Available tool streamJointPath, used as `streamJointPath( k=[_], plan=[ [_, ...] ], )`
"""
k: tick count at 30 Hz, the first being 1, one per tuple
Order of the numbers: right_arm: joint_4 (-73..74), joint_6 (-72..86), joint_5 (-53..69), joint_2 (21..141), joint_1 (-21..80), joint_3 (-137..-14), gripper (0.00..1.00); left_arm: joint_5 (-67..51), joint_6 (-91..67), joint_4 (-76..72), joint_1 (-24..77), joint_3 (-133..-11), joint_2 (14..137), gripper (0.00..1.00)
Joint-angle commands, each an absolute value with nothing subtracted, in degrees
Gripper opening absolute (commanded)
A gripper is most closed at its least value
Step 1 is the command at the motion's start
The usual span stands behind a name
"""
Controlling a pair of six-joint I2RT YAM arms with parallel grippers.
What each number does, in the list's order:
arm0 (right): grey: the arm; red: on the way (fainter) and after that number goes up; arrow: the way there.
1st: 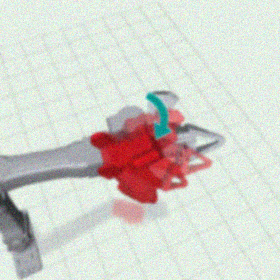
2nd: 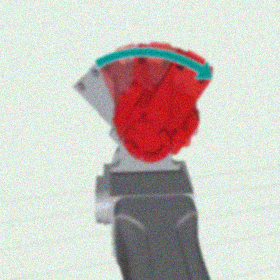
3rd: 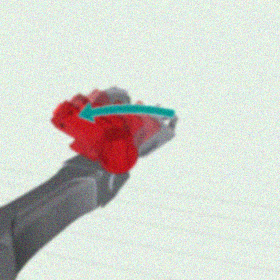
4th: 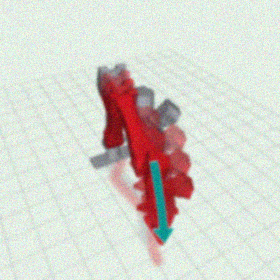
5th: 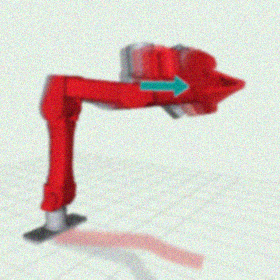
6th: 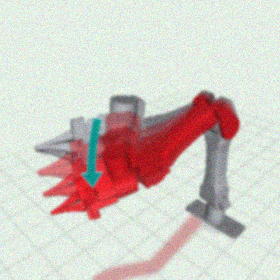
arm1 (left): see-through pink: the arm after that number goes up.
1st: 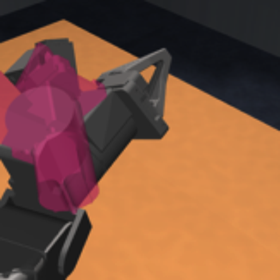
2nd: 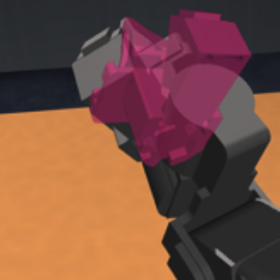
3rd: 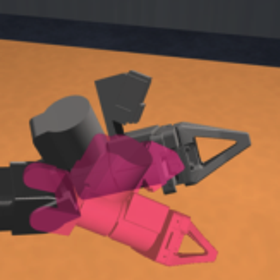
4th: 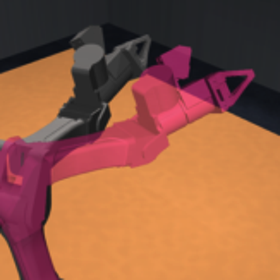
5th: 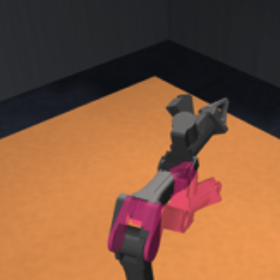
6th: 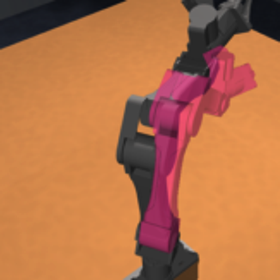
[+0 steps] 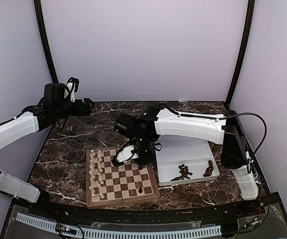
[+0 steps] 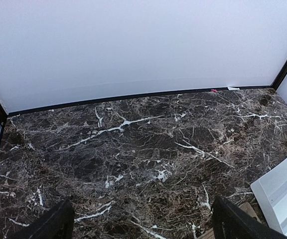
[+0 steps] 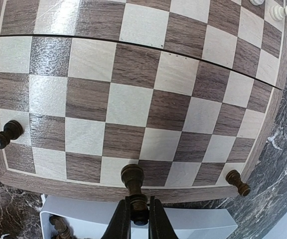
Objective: Set up the chess pieces on the board
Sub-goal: Place the bishop on e8.
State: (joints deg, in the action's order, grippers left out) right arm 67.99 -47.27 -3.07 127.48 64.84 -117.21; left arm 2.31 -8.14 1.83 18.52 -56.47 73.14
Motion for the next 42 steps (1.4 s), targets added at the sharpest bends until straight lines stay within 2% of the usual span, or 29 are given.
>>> streamJointPath(
  k=[1, 30, 37, 42],
  plan=[
    [67.7, -46.6, -3.3, 128.6, 65.5, -118.3, 0.05, 1.4, -7.9, 1.3, 18.2, -55.9, 70.9, 0.99],
    [69.0, -47.9, -5.0, 127.4, 66.9, -113.8, 0.07, 0.6, -8.0, 1.5, 18.2, -56.0, 70.9, 0.99],
    [68.1, -47.5, -6.5, 127.4, 67.0, -113.6, 0.14, 0.3, -8.2, 1.5, 18.2, -56.0, 70.9, 0.99],
    [67.9, -47.4, -6.7, 127.5, 67.1, -113.4, 0.23, 0.2, -8.3, 1.4, 18.2, -56.0, 70.9, 0.99]
  ],
)
